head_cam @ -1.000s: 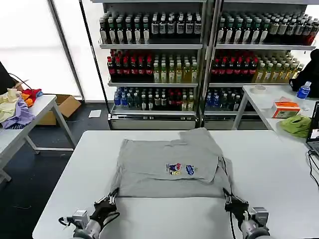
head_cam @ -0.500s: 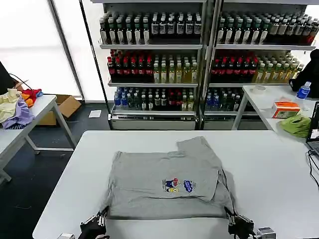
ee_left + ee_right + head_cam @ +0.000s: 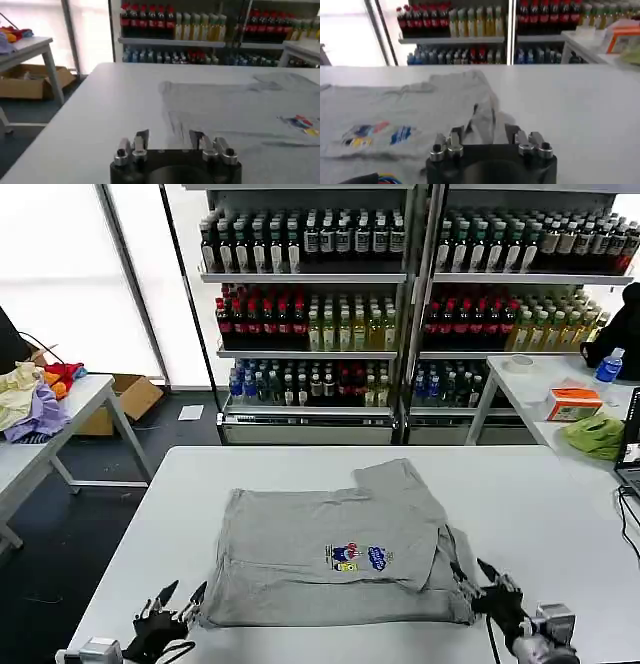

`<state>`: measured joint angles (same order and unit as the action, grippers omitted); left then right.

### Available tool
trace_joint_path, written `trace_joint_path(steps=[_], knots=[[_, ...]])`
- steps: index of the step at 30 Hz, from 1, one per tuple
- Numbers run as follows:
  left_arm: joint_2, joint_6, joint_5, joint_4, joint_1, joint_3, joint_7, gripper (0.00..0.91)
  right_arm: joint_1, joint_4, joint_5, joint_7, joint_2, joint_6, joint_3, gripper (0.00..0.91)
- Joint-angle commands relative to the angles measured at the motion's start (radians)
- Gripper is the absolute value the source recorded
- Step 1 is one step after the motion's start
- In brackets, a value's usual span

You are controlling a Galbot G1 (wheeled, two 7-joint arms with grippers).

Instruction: Fold and organize the clothes.

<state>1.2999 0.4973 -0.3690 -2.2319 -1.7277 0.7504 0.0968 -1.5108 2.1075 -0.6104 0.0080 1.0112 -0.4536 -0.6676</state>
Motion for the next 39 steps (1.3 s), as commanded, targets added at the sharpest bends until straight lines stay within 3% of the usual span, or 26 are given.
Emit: trace_joint_path(steps=[1,4,8,16,34,35,36,37,39], knots=[[-0.147,0.026,-0.100,0.135,0.175,0.038,0.034,0.907,0.564,-0.382,-0.064,-0.171,-0.135,0.012,0.176,0.907],[-0.196,-0.006,-0.099,0.266,0.292,-0.030,0.066,0.907,0.714,-0.546,0.004,-0.266,-0.102,0.021,0.296,0.907],[-0.227,-0.003,-0.113,0.423,0.480,-0.131,0.090,0.907,0.809,-0.707,0.094,-0.327,-0.046,0.042,0.393,0.907],[-0.254,-0.008,-0.095,0.667,0.733,-0.321,0.108,0.907,0.928,-0.906,0.126,-0.239,0.110,0.008,0.452,0.907],[-0.180,-0.030,-0.095,0.899,0.945,-0.459,0.104,0.907,0.965,-1.039,0.157,-0.219,0.217,-0.036,0.493,0.907],[-0.175,-0.033,-0.095,0.909,0.950,-0.462,0.104,0.907,0.964,-1.040,0.158,-0.219,0.219,-0.040,0.495,0.705],[-0.172,-0.033,-0.095,0.912,0.954,-0.464,0.103,0.907,0.962,-1.042,0.159,-0.217,0.223,-0.038,0.498,0.091],[-0.170,-0.033,-0.095,0.915,0.956,-0.467,0.102,0.907,0.962,-1.043,0.159,-0.214,0.226,-0.037,0.498,0.000],[-0.167,-0.033,-0.093,0.921,0.961,-0.476,0.099,0.907,0.959,-1.037,0.153,-0.217,0.227,-0.038,0.497,0.000]])
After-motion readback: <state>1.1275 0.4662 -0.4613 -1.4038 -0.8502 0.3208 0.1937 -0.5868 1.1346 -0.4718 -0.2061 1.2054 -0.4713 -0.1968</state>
